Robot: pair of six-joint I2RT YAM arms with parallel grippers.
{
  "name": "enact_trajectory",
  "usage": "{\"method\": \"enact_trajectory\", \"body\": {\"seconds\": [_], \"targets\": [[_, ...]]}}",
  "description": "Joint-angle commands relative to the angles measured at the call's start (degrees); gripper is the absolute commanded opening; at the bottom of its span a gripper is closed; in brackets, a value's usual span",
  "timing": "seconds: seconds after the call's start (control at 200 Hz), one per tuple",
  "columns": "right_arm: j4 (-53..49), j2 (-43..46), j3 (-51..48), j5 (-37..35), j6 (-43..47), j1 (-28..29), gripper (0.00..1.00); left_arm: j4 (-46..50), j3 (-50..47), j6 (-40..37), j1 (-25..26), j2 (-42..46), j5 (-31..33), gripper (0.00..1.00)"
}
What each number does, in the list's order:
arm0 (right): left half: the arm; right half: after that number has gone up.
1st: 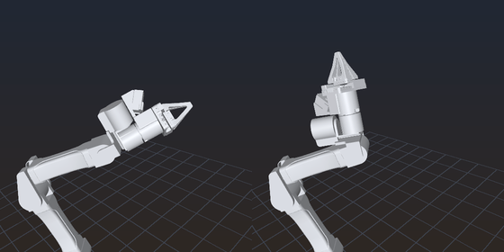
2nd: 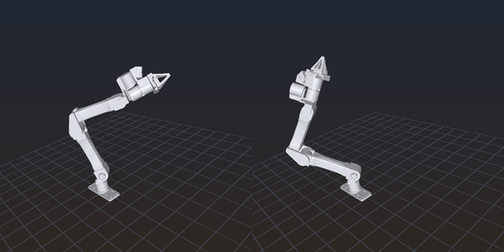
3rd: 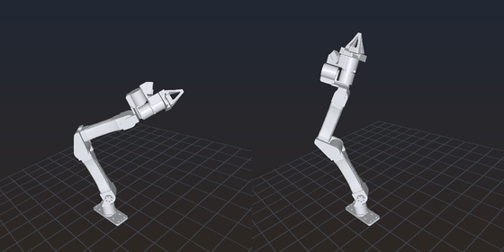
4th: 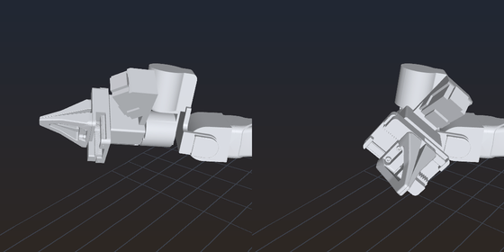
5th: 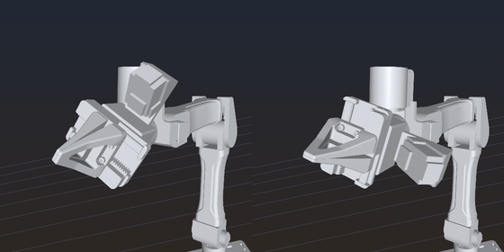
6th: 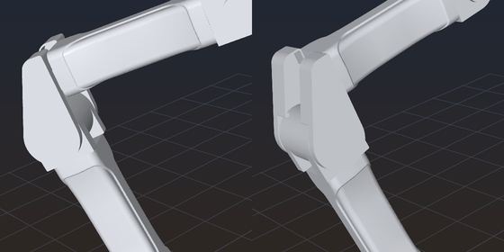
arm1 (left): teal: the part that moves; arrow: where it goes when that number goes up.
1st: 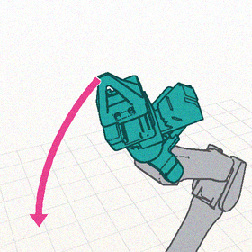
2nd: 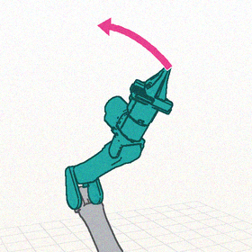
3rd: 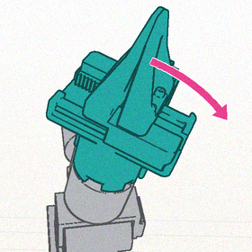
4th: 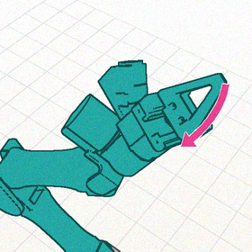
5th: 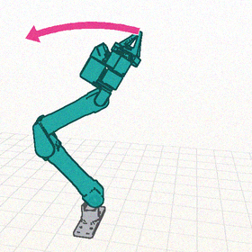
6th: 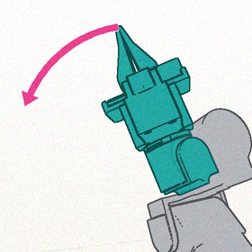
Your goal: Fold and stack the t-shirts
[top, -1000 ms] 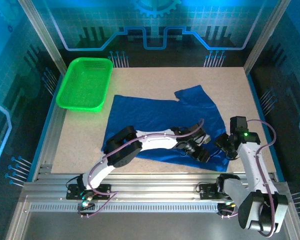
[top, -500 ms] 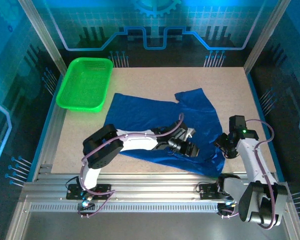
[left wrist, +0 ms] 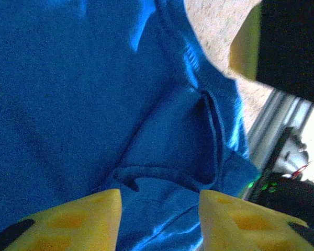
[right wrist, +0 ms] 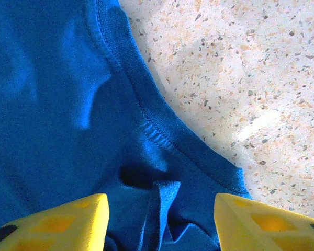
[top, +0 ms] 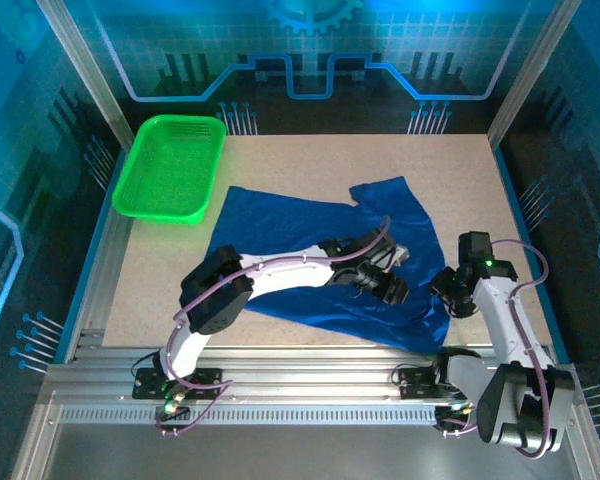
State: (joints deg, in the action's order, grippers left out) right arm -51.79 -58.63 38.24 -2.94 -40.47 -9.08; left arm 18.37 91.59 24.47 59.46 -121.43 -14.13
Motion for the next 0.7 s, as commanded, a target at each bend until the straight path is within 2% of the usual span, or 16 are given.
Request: {"method": "enact_trajectory", "body": {"seconds": [0.0, 0.485, 0.695], "targets": [[-0.41, -0.08, -0.51, -0.19, 0.63, -0.94, 0.56, 5.12, 2.82, -4.8, 0.82, -1.57, 0.46, 0.42], [-0.33, 0.06, -0.44, 0.21, 0.94, -0.93, 0.56, 8.42, 8.54, -5.04, 2.07, -7.39, -2.26, 0.41], [-0.34, 0.19, -0.45, 0.45, 0.93, -0.94, 0.56, 10.28, 10.01, -5.38, 2.15, -8.92, 0.53, 0.41]]}}
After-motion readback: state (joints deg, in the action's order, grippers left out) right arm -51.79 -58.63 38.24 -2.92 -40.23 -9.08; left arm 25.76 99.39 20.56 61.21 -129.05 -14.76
